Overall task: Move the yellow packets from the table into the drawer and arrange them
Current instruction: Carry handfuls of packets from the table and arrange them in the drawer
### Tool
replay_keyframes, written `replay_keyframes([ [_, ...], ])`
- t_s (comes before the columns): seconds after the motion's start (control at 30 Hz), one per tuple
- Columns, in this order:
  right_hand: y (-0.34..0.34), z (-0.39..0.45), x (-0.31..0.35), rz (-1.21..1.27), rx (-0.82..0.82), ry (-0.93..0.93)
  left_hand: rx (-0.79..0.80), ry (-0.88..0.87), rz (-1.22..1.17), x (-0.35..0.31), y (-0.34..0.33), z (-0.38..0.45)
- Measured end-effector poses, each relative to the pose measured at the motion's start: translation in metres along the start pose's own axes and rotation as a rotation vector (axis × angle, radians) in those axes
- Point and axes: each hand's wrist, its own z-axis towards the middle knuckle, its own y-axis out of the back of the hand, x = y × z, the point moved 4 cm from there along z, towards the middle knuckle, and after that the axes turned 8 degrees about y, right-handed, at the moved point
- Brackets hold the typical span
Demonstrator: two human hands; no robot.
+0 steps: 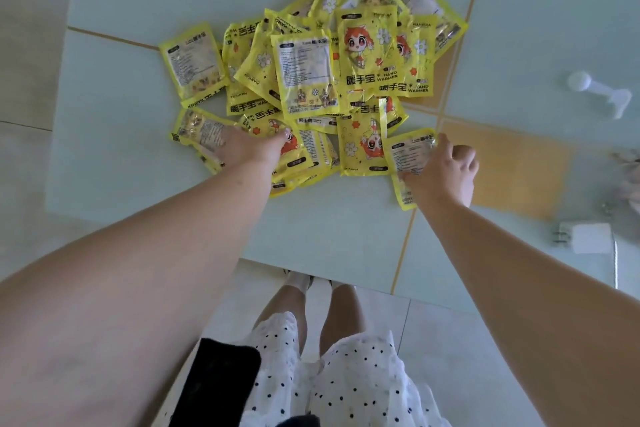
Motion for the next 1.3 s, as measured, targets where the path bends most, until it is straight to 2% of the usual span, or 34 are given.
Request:
replay_keyframes([
  [0.23, -0.005, 0.005, -0.009, 0.09, 0.029, -0.026, 0.07, -0.033, -0.174, -0.001, -0.002, -0.005],
  [0.4, -0.013, -0.002, -0.016, 0.329, 0.096, -0.171, -0.016, -0.078, -0.084, 0.03, 0.016, 0.0],
  [0.47, -0.002, 0.005, -0.007, 0.419, 0.057, -0.149, -0.011, -0.117, -0.099, 0.03, 0.021, 0.0],
  [0.53, 0.051, 0.044, 0.042, 0.473, 0.032, -0.05, 0.037, -0.111, -0.203, -0.015, 0.034, -0.006],
  [0.63, 0.074, 0.064, 0.076, 0.563, 0.027, 0.018, 0.115, -0.186, -0.228, -0.047, 0.031, -0.008],
  [0.83, 0.08, 0.089, 0.112, 0.451, 0.049, 0.133, 0.221, -0.314, -0.199, -0.094, 0.008, -0.019],
  [1.03, 0.054, 0.11, 0.118, 0.242, -0.04, 0.133, 0.045, -0.441, -0.032, -0.106, -0.017, -0.006],
  [1.1, 0.051, 0.11, 0.117, 0.192, -0.049, 0.109, 0.024, -0.456, -0.009, -0.104, -0.021, -0.004],
  [1.3, 0.048, 0.109, 0.123, 0.195, -0.039, 0.089, 0.123, -0.405, -0.013, -0.103, -0.024, -0.008],
])
